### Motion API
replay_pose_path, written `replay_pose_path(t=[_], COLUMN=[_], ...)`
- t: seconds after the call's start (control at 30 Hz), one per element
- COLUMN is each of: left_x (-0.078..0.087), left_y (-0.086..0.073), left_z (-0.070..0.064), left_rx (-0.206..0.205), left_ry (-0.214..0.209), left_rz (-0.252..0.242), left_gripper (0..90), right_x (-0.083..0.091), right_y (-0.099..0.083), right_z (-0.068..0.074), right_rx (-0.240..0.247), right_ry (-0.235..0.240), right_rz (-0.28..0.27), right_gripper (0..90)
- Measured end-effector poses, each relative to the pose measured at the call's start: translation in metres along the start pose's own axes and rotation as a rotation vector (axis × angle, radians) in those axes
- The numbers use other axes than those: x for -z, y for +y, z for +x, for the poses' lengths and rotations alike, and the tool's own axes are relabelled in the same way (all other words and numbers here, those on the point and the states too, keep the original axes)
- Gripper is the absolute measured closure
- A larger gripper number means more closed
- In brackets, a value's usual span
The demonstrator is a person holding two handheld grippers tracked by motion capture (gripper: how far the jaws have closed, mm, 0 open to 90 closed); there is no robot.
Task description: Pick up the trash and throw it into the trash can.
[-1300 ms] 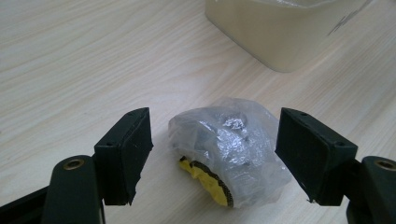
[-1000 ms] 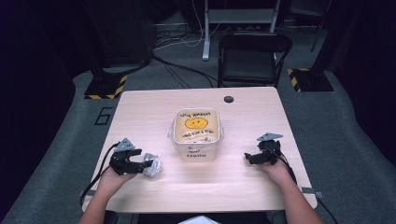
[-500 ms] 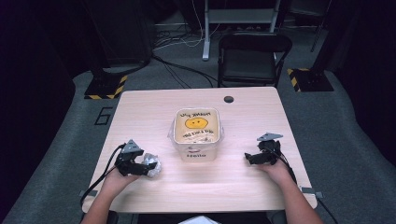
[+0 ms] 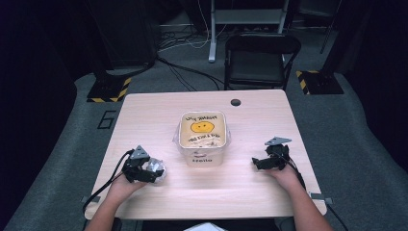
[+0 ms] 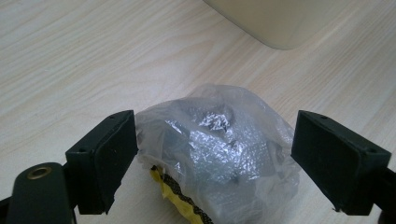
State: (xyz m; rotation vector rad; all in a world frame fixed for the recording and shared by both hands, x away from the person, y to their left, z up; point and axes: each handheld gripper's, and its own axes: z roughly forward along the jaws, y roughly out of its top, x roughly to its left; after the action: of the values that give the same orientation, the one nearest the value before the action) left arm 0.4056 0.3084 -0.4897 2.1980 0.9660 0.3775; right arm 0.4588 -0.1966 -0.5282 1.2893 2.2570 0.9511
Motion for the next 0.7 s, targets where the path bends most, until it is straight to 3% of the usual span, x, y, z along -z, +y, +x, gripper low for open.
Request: replay_pose_path(t=[0.57, 0.7], left_x=[-0.012, -0.014], left_y=[-0.003, -0.004], left_z=[0.000, 0.000], left_rx=[0.006, -0.012], left_ry=[-0.018, -0.033], left_rz=[0.052, 0.072], left_gripper=[17.4, 32.1], right_x=[0.000, 0.000], right_y=[0.000, 0.000], right_z=[0.000, 0.000], right_rx=[-0.001, 0.000], right_ry=[0.000, 0.000], right_rz=[0.000, 0.000], right_gripper=[0.0, 0.0])
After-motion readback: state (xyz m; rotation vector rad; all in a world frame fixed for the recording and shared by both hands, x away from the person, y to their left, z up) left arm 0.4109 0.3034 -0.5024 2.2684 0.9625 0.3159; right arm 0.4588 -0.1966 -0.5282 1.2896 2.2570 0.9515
